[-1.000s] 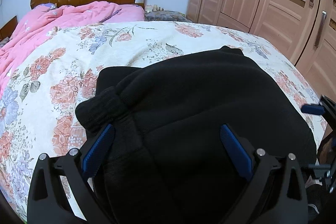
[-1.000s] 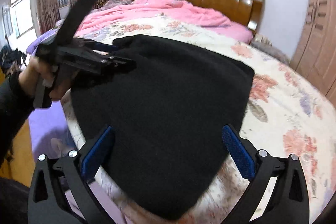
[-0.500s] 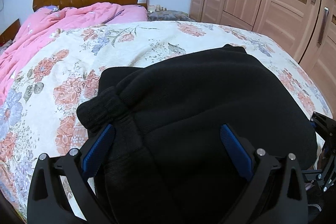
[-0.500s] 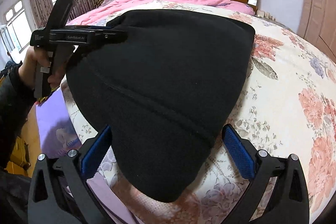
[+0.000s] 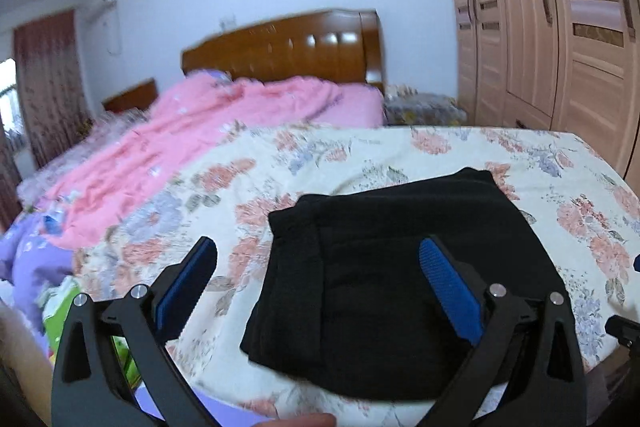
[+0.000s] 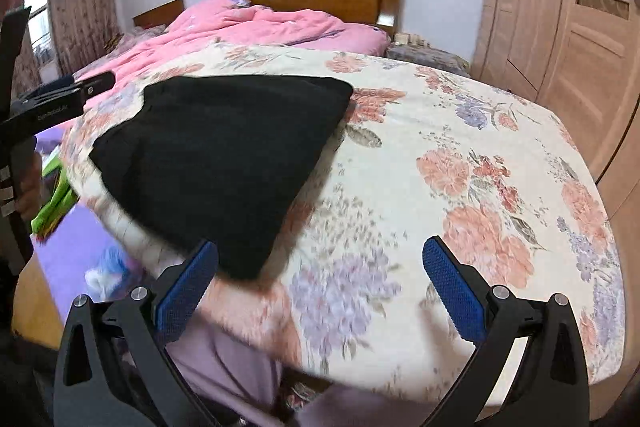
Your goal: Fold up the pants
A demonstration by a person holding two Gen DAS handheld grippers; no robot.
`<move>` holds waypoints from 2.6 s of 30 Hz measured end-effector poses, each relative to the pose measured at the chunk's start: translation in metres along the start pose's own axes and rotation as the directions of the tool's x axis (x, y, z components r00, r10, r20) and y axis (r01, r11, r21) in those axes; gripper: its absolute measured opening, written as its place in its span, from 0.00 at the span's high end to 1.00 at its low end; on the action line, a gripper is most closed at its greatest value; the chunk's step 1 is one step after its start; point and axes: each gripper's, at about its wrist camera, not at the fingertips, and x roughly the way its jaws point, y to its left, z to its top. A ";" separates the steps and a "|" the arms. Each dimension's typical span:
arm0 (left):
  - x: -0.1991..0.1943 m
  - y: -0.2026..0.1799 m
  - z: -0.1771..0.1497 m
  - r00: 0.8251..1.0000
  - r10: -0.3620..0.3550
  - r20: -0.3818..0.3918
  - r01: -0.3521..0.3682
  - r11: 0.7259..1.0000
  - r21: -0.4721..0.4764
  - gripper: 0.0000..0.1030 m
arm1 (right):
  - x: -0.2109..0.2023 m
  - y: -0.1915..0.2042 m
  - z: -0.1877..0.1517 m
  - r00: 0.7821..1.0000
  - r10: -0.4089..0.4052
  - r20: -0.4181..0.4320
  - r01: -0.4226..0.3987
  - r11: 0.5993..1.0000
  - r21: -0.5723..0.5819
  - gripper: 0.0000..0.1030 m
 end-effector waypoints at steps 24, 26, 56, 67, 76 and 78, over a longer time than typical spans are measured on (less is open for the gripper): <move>-0.016 -0.045 -0.063 0.979 -0.106 -0.172 0.110 0.994 0.014 0.02 | -0.005 0.024 -0.023 0.999 -0.046 0.028 0.047 0.997 -0.064 0.04; -0.015 -0.044 -0.064 0.978 -0.106 -0.177 0.109 0.994 0.008 0.02 | -0.004 0.025 -0.023 0.999 -0.045 0.026 0.047 0.997 -0.067 0.04; -0.010 -0.038 -0.069 0.972 -0.111 -0.206 0.109 0.994 -0.023 0.02 | -0.003 0.030 -0.025 0.999 -0.037 0.020 0.038 0.996 -0.078 0.04; -0.008 -0.037 -0.071 0.971 -0.111 -0.214 0.108 0.994 -0.025 0.02 | -0.001 0.030 -0.026 0.999 -0.031 0.016 0.032 0.996 -0.082 0.04; -0.008 -0.037 -0.071 0.971 -0.112 -0.213 0.109 0.994 -0.024 0.02 | -0.001 0.030 -0.026 0.999 -0.031 0.015 0.032 0.996 -0.081 0.04; -0.008 -0.037 -0.071 0.970 -0.111 -0.215 0.109 0.994 -0.024 0.02 | -0.002 0.030 -0.026 0.999 -0.032 0.016 0.033 0.996 -0.082 0.04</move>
